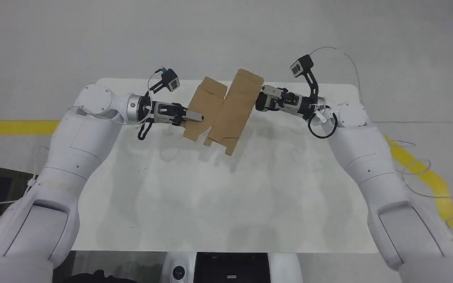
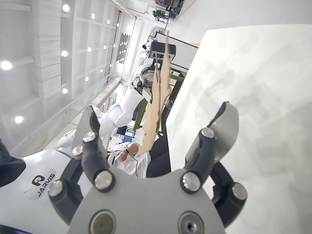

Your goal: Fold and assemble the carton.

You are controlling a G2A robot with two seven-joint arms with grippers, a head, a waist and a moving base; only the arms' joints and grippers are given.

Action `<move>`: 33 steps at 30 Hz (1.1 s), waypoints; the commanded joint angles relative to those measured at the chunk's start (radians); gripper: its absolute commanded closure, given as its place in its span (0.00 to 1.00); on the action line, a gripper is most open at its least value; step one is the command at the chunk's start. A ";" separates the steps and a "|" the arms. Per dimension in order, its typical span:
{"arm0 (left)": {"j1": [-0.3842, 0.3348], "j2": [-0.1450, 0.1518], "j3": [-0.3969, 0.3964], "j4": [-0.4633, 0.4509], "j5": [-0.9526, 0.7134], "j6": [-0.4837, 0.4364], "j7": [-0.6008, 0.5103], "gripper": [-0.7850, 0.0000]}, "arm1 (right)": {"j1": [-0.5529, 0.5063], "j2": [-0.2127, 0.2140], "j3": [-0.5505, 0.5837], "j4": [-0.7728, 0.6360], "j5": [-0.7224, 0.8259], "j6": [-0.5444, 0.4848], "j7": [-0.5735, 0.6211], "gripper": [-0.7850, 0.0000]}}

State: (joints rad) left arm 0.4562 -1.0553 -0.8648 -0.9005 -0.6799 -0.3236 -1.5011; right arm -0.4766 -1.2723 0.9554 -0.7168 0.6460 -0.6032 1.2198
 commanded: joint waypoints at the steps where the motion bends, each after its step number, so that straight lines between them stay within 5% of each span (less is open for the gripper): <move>1: -0.001 0.002 -0.001 -0.023 -0.002 0.021 -0.017 1.00 | -0.002 0.006 -0.001 -0.010 -0.015 0.016 0.013 0.00; 21: 0.014 0.078 0.106 -0.187 -0.004 0.039 -0.035 1.00 | -0.001 0.105 -0.045 -0.163 -0.072 0.172 0.169 0.00; 33: 0.009 0.125 0.165 -0.254 -0.044 0.039 -0.035 1.00 | 0.029 0.114 -0.140 -0.133 0.023 0.203 0.200 0.00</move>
State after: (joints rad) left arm 0.4664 -0.9335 -0.7032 -1.1502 -0.7203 -0.2846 -1.5359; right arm -0.4494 -1.1569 0.8253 -0.8501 0.6592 -0.4106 1.4101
